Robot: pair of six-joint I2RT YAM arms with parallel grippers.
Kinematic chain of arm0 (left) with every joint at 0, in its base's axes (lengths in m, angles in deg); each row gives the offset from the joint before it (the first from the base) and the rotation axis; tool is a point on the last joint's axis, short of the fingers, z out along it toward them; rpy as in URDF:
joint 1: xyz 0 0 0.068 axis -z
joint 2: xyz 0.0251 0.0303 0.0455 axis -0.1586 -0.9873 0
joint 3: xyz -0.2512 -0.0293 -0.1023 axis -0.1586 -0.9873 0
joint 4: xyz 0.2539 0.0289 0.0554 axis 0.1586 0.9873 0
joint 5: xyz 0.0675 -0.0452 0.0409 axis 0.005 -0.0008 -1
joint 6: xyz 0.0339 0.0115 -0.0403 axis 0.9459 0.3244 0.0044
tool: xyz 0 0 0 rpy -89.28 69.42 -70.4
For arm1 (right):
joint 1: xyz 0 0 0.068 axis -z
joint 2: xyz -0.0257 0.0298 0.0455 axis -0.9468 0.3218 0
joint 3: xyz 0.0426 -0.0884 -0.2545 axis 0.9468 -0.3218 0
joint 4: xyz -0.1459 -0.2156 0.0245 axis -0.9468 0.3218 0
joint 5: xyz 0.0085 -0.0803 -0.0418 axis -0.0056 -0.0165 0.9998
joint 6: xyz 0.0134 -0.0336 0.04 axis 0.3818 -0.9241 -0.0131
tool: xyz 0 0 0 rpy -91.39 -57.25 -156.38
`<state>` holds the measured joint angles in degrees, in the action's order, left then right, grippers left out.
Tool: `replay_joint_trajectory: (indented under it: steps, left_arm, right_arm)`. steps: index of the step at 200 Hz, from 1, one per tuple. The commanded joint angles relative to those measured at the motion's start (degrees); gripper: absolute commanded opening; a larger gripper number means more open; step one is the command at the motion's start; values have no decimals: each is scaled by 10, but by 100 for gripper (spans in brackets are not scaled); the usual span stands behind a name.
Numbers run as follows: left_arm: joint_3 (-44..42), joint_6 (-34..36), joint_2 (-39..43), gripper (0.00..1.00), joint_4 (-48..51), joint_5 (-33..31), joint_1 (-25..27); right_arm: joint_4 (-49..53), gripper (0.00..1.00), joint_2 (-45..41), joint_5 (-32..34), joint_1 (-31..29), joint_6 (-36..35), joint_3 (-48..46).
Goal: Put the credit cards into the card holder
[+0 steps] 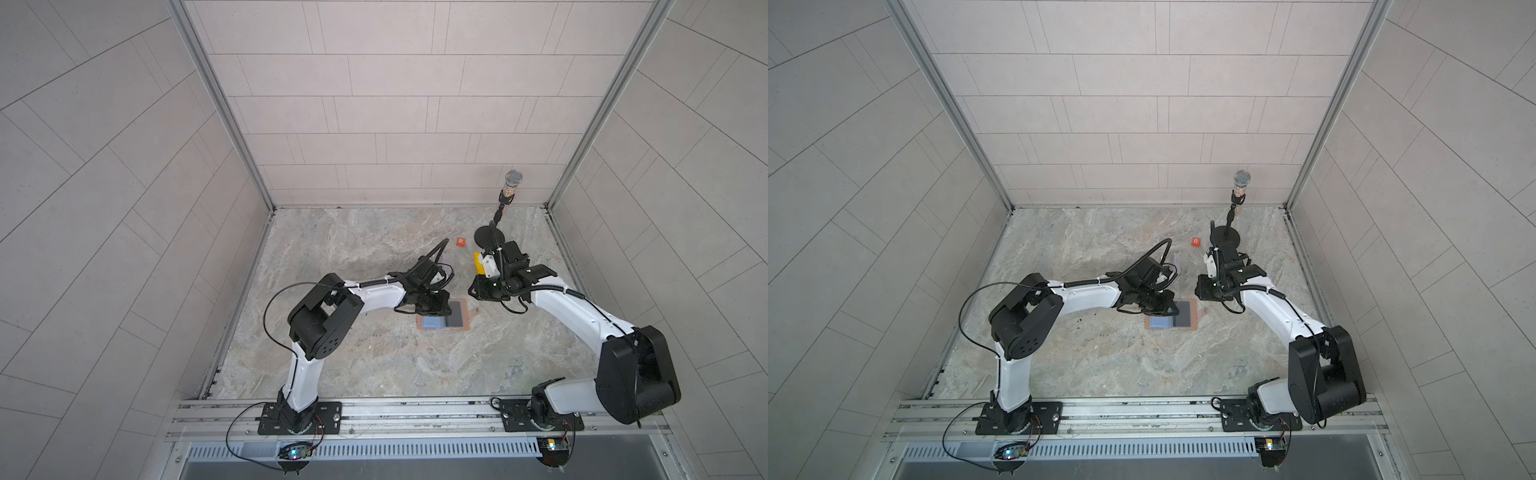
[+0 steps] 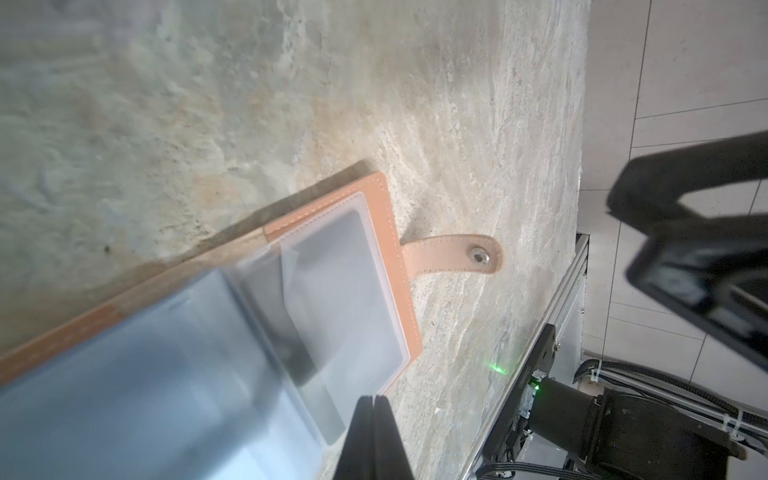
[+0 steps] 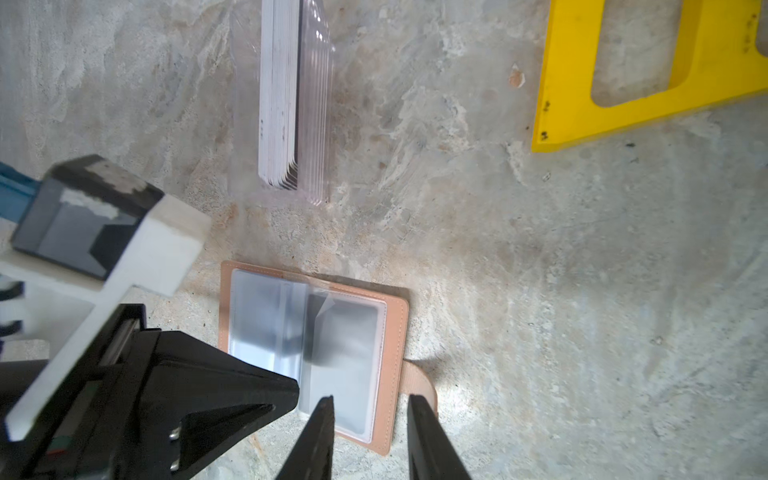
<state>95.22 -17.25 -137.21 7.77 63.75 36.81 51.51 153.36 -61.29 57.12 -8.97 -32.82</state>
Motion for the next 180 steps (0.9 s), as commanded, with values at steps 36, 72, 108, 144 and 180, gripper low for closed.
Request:
replay_joint_trajectory:
  steps: [36, 72, 108, 144, 180]
  left_arm:
    - [24, 27, 12, 3, 27, 6, 4]
    - [18, 62, 64, 6, 70, -37, -4]
    - [-14, 66, 105, 8, 68, -44, -46]
    - [-29, 72, 126, 8, 72, -28, -98]
    - [-38, 68, 133, 10, 66, -15, -149]
  right_arm:
    - [11, 32, -8, -24, 1, -11, -4]
    - [-15, 32, 7, -65, 1, -8, -7]
    - [-40, 32, 35, -99, -4, -3, 1]
    - [-35, 32, 76, -103, -12, -16, 34]
    - [-13, 34, 125, -96, -16, -33, 93]
